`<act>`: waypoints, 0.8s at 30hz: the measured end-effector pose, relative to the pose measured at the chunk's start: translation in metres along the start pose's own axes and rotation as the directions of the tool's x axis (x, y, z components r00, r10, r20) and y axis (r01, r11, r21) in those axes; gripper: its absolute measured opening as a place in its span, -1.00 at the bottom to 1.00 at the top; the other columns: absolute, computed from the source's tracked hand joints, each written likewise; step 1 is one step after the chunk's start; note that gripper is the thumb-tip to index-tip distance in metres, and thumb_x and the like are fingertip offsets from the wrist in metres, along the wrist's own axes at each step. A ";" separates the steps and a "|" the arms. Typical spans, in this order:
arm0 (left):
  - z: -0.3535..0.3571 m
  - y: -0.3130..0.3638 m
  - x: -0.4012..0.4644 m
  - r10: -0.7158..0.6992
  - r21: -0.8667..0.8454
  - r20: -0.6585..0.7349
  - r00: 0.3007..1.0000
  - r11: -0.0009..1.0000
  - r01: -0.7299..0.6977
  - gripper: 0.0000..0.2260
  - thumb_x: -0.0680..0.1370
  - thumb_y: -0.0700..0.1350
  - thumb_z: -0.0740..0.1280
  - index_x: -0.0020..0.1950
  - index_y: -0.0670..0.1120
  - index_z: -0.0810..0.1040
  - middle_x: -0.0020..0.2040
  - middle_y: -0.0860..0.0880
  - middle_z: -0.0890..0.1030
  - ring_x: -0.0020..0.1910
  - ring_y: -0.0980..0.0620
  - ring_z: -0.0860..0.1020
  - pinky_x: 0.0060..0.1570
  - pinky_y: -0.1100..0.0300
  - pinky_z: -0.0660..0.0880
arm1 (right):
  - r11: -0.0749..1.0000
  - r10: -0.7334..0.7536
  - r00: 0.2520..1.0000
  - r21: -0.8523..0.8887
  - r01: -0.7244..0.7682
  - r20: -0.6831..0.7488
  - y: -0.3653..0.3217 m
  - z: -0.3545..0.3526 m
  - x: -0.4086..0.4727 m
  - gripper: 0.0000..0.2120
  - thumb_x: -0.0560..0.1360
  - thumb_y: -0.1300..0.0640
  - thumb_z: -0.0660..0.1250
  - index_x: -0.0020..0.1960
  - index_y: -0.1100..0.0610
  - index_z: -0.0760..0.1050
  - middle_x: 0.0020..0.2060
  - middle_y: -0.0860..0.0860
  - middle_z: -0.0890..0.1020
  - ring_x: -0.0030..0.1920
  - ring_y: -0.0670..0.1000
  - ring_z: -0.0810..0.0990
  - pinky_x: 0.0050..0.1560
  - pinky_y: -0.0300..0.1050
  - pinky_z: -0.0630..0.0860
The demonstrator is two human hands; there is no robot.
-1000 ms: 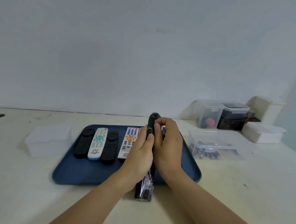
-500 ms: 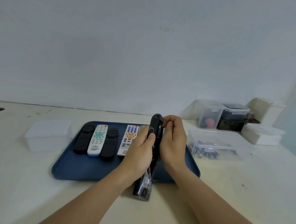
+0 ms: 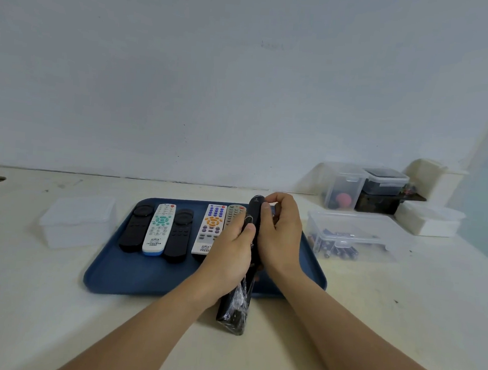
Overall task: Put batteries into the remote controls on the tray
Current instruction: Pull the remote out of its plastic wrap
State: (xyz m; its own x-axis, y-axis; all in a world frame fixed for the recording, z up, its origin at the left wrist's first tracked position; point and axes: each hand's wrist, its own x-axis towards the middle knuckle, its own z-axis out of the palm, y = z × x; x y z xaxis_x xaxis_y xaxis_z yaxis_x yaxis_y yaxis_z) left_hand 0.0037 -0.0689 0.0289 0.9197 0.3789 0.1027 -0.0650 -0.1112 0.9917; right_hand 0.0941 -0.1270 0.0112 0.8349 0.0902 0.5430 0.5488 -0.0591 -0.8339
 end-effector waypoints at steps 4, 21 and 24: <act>0.001 0.004 0.001 0.008 -0.084 0.002 1.000 0.996 -0.008 -0.75 0.73 -0.08 0.08 0.13 0.13 0.54 -0.03 -0.19 0.62 -0.21 -0.08 0.59 -0.30 -0.01 0.59 | 0.940 0.280 0.959 0.210 -0.267 -0.034 -0.009 -0.004 0.004 -0.74 0.54 0.35 0.14 0.01 0.02 0.44 -0.34 -0.01 0.45 -0.46 -0.14 0.38 -0.40 -0.16 0.36; -0.040 0.009 0.006 -0.289 -0.460 0.140 0.947 0.828 0.321 -0.61 0.71 0.02 0.14 0.25 -0.24 0.58 0.09 -0.30 0.69 -0.18 -0.15 0.67 -0.20 0.04 0.68 | 0.534 0.522 0.644 0.374 -0.758 0.560 -0.031 -0.044 0.025 -0.68 0.68 -0.01 0.18 -0.14 0.16 0.47 -0.43 -0.01 0.34 -0.55 -0.12 0.17 -0.66 -0.32 0.09; -0.053 0.008 0.002 -0.239 -0.313 0.171 0.956 0.907 0.283 -0.72 0.65 -0.09 0.31 0.28 -0.23 0.52 0.04 -0.29 0.69 -0.14 -0.16 0.68 -0.16 0.03 0.67 | 0.240 0.545 0.471 0.409 -0.880 0.694 -0.026 -0.041 0.023 -0.62 0.67 -0.01 0.15 -0.28 0.12 0.35 -0.41 0.02 0.37 -0.55 -0.11 0.24 -0.70 -0.35 0.11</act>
State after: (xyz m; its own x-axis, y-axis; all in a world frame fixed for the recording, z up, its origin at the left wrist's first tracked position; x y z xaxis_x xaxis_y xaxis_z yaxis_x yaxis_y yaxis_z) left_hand -0.0160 -0.0201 0.0413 0.9608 0.2316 -0.1524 0.0801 0.2942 0.9524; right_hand 0.1007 -0.1643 0.0488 0.6622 0.7001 -0.2671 -0.6207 0.3129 -0.7189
